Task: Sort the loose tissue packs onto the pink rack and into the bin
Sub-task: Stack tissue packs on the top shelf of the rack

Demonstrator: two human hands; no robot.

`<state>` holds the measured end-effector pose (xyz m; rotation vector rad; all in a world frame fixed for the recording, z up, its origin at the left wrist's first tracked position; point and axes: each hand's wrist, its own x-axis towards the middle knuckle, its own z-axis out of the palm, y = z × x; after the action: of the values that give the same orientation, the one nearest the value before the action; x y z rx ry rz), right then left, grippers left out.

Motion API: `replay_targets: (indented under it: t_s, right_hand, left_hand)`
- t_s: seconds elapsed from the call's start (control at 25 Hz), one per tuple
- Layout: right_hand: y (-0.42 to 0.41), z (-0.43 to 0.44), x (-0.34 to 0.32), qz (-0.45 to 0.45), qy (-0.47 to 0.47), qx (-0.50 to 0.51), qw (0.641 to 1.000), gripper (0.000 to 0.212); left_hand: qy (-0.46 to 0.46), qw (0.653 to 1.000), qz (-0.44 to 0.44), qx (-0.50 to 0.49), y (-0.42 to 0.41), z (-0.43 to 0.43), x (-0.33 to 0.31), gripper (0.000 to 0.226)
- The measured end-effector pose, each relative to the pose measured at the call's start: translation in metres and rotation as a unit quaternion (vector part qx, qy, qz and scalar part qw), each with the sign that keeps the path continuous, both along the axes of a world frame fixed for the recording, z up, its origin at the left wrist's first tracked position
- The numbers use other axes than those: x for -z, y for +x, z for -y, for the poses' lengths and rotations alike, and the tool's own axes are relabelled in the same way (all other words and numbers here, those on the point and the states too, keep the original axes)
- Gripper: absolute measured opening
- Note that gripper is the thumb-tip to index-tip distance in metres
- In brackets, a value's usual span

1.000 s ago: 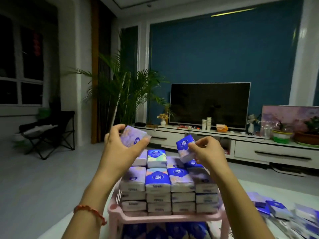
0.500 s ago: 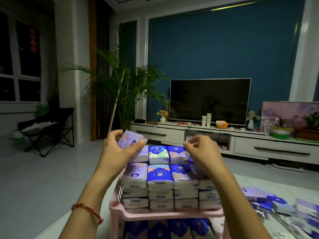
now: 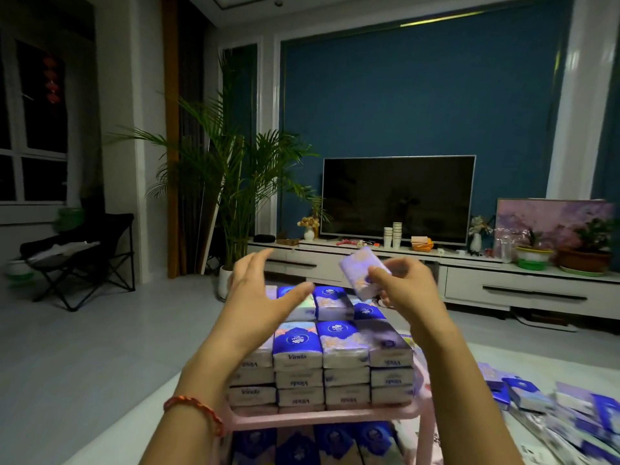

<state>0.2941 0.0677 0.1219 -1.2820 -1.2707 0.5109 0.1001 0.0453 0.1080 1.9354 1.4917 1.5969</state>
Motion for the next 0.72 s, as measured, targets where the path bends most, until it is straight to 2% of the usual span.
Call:
replay_targets:
  t_s: [0.08,0.16,0.24,0.36,0.52,0.6,0.64,0.68,0.72]
  right_hand:
    - [0.010,-0.007,0.009,0.026,-0.031,0.068,0.997,0.024]
    - [0.011,-0.008,0.013,0.089,-0.059,0.089,0.990,0.021]
    - [0.008,-0.008,0.014,0.153,-0.078,0.088,0.981,0.036]
    - [0.004,-0.008,0.014,0.224,-0.100,0.096,0.965,0.046]
    - [0.010,-0.010,0.015,0.247,-0.132,0.086,0.956,0.046]
    - [0.011,-0.007,0.014,0.279,-0.119,0.081,0.949,0.038]
    - [0.010,-0.005,0.012,0.282,-0.096,0.069,0.952,0.026]
    - [0.009,-0.003,0.011,0.279,-0.073,0.044,0.957,0.025]
    - [0.006,0.001,0.009,0.280,-0.057,0.009,0.958,0.039]
  left_hand:
    - [-0.035,0.998,0.006,-0.057,-0.010,-0.007,0.004,0.063]
    - [-0.085,0.993,-0.007,-0.080,-0.016,-0.014,0.009,0.058]
    - [-0.118,0.991,-0.003,-0.068,-0.019,-0.019,0.014,0.055]
    - [-0.122,0.991,0.012,-0.048,-0.021,-0.024,0.019,0.049]
    - [-0.123,0.991,-0.001,-0.050,-0.027,-0.027,0.022,0.041]
    - [-0.115,0.992,-0.011,-0.053,-0.027,-0.026,0.023,0.042]
    - [-0.104,0.993,-0.019,-0.054,-0.026,-0.024,0.023,0.043]
    - [-0.096,0.994,-0.026,-0.051,-0.023,-0.022,0.022,0.044]
    - [-0.095,0.994,-0.026,-0.041,-0.021,-0.019,0.021,0.045]
